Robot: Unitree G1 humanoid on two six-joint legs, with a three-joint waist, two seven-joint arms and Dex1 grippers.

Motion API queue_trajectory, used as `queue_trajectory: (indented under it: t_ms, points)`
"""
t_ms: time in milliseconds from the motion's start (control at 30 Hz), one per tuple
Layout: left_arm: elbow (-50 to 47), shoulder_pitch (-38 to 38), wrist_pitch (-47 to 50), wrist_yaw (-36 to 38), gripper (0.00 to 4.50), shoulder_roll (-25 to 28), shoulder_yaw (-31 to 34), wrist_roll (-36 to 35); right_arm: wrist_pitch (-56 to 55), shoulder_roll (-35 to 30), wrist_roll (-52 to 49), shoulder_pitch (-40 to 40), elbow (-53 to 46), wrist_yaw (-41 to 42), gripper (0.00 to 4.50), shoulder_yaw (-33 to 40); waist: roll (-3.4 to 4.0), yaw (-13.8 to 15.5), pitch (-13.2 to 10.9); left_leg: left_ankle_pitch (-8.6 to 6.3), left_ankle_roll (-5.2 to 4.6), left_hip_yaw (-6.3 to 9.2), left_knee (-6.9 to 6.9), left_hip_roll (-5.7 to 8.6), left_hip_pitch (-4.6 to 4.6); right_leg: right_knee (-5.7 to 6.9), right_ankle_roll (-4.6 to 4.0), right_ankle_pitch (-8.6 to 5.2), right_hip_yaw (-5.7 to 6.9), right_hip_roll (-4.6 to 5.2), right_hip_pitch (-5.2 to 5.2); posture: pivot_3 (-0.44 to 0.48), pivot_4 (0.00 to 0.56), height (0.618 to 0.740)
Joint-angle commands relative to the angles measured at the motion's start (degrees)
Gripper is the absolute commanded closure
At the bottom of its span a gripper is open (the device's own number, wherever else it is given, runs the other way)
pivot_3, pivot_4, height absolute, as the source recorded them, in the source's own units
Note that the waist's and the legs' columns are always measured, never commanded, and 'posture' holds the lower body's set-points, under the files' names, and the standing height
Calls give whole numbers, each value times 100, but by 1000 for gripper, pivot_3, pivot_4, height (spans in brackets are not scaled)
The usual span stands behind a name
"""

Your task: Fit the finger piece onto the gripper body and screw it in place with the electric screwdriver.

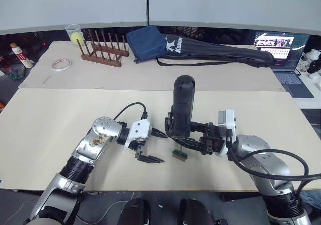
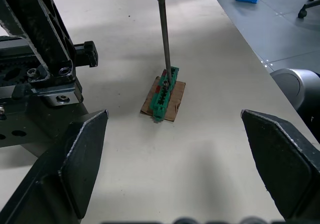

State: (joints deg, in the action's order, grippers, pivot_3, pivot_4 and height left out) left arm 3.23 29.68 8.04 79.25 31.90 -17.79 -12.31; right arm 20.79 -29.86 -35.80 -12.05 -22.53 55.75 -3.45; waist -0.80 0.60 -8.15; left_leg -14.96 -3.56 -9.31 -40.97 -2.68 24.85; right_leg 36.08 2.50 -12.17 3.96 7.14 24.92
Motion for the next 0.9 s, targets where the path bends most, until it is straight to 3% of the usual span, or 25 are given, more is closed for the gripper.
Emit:
queue_trajectory:
  t_ms: [33,500,900]
  points:
    - [-16,79,-127,-20,0,-8,53,-18,21,-76,-170,-65,-215,110,2584,124,0,-1,0,0,0,0,0,0,0,0,0,0,0,0,0,0,150,740]
    - [-25,46,-145,-29,0,-1,47,-24,281,63,-546,-343,-366,-127,2584,342,0,-3,0,0,0,0,0,-1,0,1,0,0,0,0,1,0,150,740]
    - [-109,-12,-76,8,0,-18,11,-67,17,150,-191,-316,-256,-113,2584,278,0,-1,0,0,0,-1,0,-1,0,1,0,0,0,-1,1,0,150,740]
